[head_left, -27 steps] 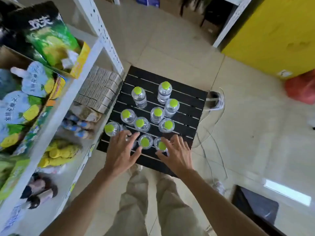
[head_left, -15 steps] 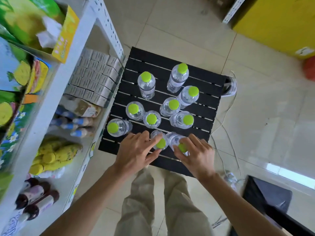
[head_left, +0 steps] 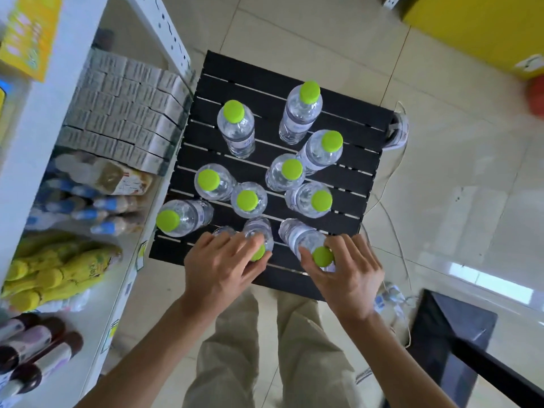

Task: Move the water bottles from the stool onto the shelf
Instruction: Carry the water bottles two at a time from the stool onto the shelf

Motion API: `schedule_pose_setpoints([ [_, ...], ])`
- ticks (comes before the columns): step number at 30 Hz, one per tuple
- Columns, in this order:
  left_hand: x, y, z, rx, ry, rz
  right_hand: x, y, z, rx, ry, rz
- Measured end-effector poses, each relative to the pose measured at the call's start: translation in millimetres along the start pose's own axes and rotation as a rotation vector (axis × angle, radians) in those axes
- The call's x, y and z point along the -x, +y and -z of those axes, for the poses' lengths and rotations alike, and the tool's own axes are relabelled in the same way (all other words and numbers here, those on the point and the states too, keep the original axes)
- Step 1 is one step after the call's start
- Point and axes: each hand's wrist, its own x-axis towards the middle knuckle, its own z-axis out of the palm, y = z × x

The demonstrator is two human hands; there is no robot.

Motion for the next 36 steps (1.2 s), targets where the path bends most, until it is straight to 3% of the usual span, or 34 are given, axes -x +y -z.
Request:
schedule_pose_setpoints([
  [9,1.6,2.7,-4.5,-0.107,0.050,0.031,-2.3,3.5,-1.7,0.006,-0.027,0.051],
  [16,0.1,11.6,-14.1,-0.147,0.204,0.048,-7.6,20.0,-1.4,-0.072,-0.036,0.214],
  [24,21.6,29.4,-16.7,-0.232,0.410,0.541,-0.7,35.7,3.1,-0.135,-0.051,0.309],
  [26,23.2,35.8,-19.5,-0.225,0.415,0.508,-1.3,34.0,3.0,-0.142,-0.046,0.309],
  [32,6.8,36.4,-29.0,-0.242,0.371,0.174,-4.2,35.1,0.0,-0.100,-0.028,0.354],
  [36,1.6,29.8,-17.3,-0.244,0.358,0.118,-15.3,38.3,2.1,-0.081,-0.011,0.446],
])
